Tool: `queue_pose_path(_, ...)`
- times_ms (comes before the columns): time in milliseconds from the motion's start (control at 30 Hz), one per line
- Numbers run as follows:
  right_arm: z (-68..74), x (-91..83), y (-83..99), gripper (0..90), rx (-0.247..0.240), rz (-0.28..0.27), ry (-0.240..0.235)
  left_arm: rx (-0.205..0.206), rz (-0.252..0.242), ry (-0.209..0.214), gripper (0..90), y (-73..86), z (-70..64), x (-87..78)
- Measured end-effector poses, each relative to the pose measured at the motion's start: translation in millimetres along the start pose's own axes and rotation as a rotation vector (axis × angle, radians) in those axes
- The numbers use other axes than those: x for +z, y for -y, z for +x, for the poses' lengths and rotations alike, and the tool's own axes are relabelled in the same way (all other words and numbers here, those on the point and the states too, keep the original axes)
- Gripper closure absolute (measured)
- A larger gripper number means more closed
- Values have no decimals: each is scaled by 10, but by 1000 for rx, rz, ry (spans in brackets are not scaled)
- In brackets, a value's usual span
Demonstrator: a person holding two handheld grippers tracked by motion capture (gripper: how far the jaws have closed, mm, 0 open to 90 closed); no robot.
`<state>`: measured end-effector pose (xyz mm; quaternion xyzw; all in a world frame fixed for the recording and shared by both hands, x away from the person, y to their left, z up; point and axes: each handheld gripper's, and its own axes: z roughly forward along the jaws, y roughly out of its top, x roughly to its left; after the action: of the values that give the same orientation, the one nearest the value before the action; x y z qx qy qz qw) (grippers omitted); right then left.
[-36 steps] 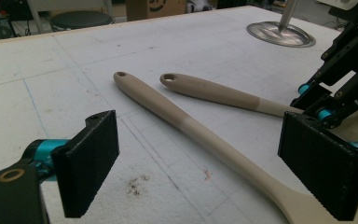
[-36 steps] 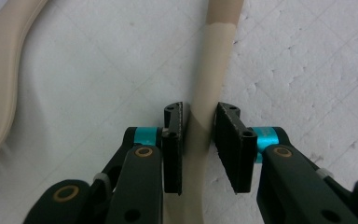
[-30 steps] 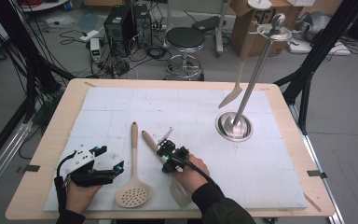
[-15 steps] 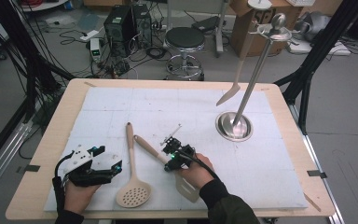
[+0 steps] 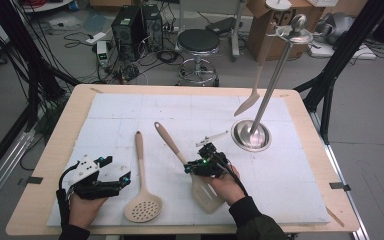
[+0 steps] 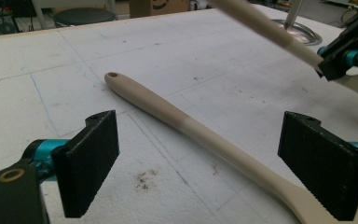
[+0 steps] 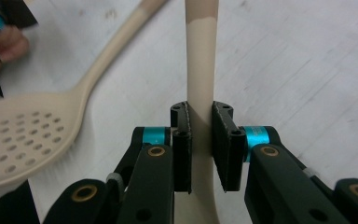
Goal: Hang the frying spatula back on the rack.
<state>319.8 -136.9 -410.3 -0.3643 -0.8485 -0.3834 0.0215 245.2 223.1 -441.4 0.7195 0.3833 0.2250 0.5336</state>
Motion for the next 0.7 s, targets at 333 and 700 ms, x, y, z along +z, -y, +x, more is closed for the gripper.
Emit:
queue_pose_path(333,-218,-440,135,794,65,-261,6,3,5,0,130,1,2,2)
queue_pose_path(700,-373,-851,295,794,117,-490,85,5,5,-10,130,5,-6,6)
